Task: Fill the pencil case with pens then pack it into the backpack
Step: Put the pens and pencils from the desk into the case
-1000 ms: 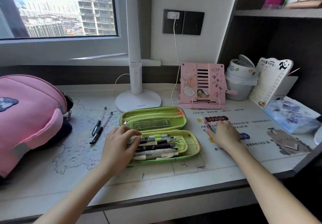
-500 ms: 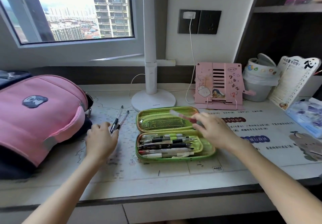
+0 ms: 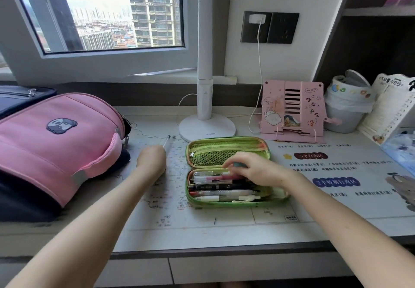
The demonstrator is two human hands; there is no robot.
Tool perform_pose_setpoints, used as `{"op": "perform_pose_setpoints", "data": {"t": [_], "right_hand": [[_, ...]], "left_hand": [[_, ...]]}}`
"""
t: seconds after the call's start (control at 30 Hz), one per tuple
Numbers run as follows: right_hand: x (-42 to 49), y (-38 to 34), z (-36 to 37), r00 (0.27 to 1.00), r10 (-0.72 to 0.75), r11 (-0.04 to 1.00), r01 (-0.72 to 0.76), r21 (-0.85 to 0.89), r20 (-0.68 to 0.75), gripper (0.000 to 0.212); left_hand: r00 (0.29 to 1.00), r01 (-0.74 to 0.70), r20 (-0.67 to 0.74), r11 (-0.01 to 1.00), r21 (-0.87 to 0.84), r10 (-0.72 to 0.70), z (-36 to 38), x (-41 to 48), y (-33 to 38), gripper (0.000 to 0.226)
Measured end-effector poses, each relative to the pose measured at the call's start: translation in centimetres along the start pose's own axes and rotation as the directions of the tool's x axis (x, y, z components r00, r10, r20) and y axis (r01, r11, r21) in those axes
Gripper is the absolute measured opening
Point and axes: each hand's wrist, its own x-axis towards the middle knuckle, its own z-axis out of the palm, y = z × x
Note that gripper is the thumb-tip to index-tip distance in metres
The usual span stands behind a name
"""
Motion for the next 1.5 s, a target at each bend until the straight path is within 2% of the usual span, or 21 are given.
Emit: {"op": "perform_pose_setpoints", "data": {"t": [0.1,0.17,0.27,0.33,0.47,0.53,0.67,0.77,0.9,1.07,1.17,1.23,1.3,1.4,1.43,1.5], "right_hand": [[-0.6,0.3,-0.6,0.976,0.028,0.997,-0.011,0.078,-0.217,0.021],[-1.5,1.0,-1.3,0.935,0.075,0.992,-0.036,0.119,-0.346,0.02],[-3.6,2.6,-2.2,0.844,0.226,0.968,-0.136,0.212,-0.487,0.017],[-4.9,3.2,-2.3,0.805,0.307,0.946,-0.201,0.253,-0.507,0.011],[-6.2,3.2,-1.7,0.765,0.42,0.889,-0.241,0.388,-0.488,0.009],[-6.1,3.0,-1.1,0.736,0.424,0.899,-0.272,0.343,-0.528,0.004],[-5.5,2.3,0.3,0.682,0.319,0.924,-0.379,0.055,-0.658,0.008],[-5.0,1.9,0.6,0.671,0.307,0.893,-0.447,-0.038,-0.675,0.009],[-4.8,1.9,0.3,0.662,0.349,0.847,-0.526,-0.081,-0.663,0.011],[-4.7,2.2,0.0,0.674,0.378,0.847,-0.528,-0.056,-0.634,0.011],[-4.6,2.1,-0.3,0.715,0.372,0.855,-0.512,-0.082,-0.592,0.016],[-4.5,1.8,-0.5,0.735,0.366,0.854,-0.509,-0.107,-0.57,0.019],[-4.6,1.6,-0.7,0.722,0.347,0.845,-0.517,-0.135,-0.598,0.018],[-5.0,1.3,-1.2,0.693,0.284,0.813,-0.54,-0.217,-0.662,0.027],[-5.2,1.4,-1.5,0.704,0.289,0.817,-0.534,-0.216,-0.648,0.028],[-5.5,1.4,-1.9,0.76,0.347,0.874,-0.474,-0.103,-0.55,0.024]], "left_hand": [[0.999,-0.022,0.036,0.992,0.124,0.018,0.3,-0.4,0.3,0.023],[0.999,-0.018,0.038,0.996,0.087,0.015,0.4,-0.5,-0.2,0.023],[0.998,-0.037,-0.056,0.994,-0.099,0.031,-0.3,-1.2,-0.8,0.014],[0.987,-0.128,-0.127,0.961,-0.247,0.099,-1.3,-2.6,0.1,0.013],[0.904,-0.414,-0.108,0.779,-0.47,0.415,-3.0,-6.0,4.6,0.009],[0.852,-0.49,-0.084,0.731,-0.475,0.516,-3.2,-6.5,6.8,0.011],[0.836,-0.52,0.005,0.794,-0.315,0.549,-2.1,-6.0,9.7,0.013],[0.82,-0.542,0.096,0.819,-0.191,0.565,-0.9,-5.8,10.3,0.004],[0.801,-0.577,0.111,0.809,-0.113,0.588,-0.9,-5.9,9.9,0.014],[0.772,-0.577,0.193,0.795,-0.187,0.606,-2.3,-6.3,9.2,0.022],[0.76,-0.559,0.256,0.801,-0.213,0.598,-2.9,-5.6,9.2,0.029],[0.76,-0.553,0.25,0.799,-0.236,0.6,-3.2,-5.1,9.3,0.026],[0.762,-0.546,0.232,0.793,-0.27,0.604,-3.2,-4.8,9.4,0.016],[0.771,-0.54,0.222,0.798,-0.266,0.596,-2.9,-4.8,9.8,0.031],[0.773,-0.547,0.201,0.793,-0.27,0.601,-2.6,-4.8,10.0,0.03],[0.772,-0.557,0.159,0.776,-0.296,0.615,-2.2,-4.8,10.1,0.028]]}}
